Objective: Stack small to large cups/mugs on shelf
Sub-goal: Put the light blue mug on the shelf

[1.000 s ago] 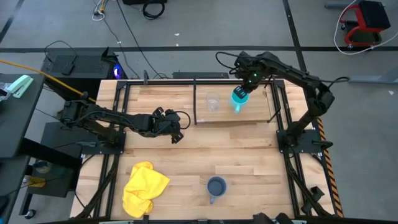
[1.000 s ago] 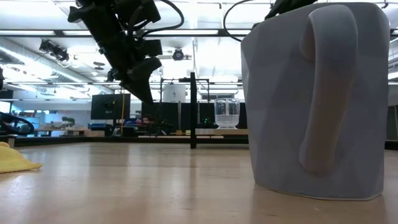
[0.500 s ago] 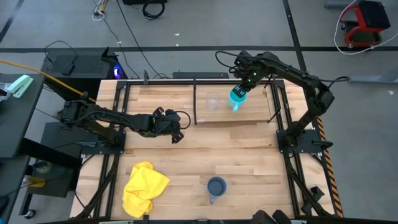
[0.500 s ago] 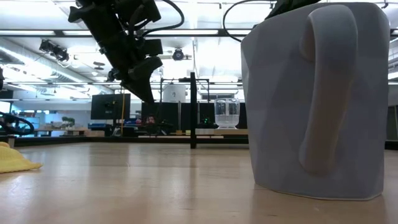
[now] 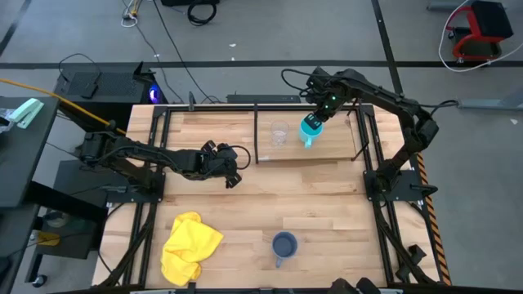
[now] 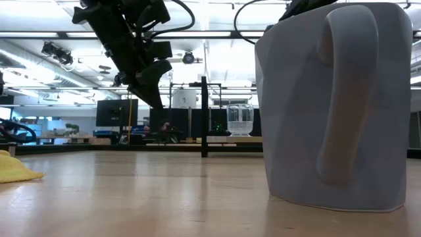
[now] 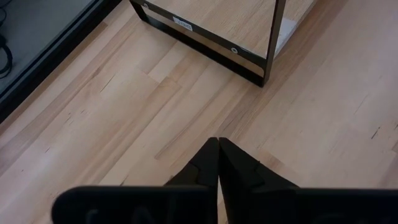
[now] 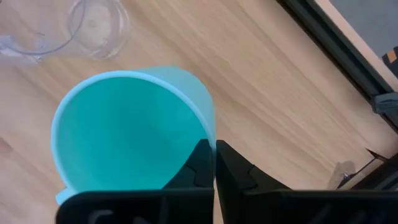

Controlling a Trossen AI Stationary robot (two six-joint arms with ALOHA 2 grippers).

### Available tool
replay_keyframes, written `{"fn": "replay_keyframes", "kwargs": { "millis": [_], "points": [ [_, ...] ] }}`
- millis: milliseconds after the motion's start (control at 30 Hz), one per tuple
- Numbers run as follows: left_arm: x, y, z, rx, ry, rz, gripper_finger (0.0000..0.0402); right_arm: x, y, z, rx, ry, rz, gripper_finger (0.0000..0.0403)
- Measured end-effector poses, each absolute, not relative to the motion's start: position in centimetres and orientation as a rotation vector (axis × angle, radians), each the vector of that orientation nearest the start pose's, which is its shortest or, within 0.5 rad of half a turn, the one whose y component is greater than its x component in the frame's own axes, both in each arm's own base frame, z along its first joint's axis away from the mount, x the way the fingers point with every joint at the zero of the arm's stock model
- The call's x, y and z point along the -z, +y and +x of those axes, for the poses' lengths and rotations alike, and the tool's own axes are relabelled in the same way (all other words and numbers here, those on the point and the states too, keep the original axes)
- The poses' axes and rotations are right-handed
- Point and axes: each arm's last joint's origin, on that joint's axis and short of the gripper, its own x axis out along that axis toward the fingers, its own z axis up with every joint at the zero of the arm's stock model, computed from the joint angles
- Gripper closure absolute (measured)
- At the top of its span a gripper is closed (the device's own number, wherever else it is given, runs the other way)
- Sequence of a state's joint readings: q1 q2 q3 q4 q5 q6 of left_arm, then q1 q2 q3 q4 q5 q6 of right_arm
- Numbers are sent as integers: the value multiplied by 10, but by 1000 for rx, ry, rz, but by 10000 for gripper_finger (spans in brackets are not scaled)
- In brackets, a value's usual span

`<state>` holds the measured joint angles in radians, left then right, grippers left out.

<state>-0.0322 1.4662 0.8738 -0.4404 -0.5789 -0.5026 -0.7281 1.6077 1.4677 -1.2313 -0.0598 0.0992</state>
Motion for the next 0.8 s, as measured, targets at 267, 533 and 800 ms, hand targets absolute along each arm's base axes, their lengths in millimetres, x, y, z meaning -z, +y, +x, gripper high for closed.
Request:
{"fn": "replay_keyframes", "kwargs": {
  "millis": [267,533,800],
  "points": [
    [-200,7,277,-725,840,-133,375,-298,-191,231,607,1270,608,400],
    [-200,7,277,-726,839,-134,393,-285,-190,229,633,1306,613,400],
    [-200,7,277,-726,840,-134,371,-280,-192,230,629,1292,598,400]
  ]
}}
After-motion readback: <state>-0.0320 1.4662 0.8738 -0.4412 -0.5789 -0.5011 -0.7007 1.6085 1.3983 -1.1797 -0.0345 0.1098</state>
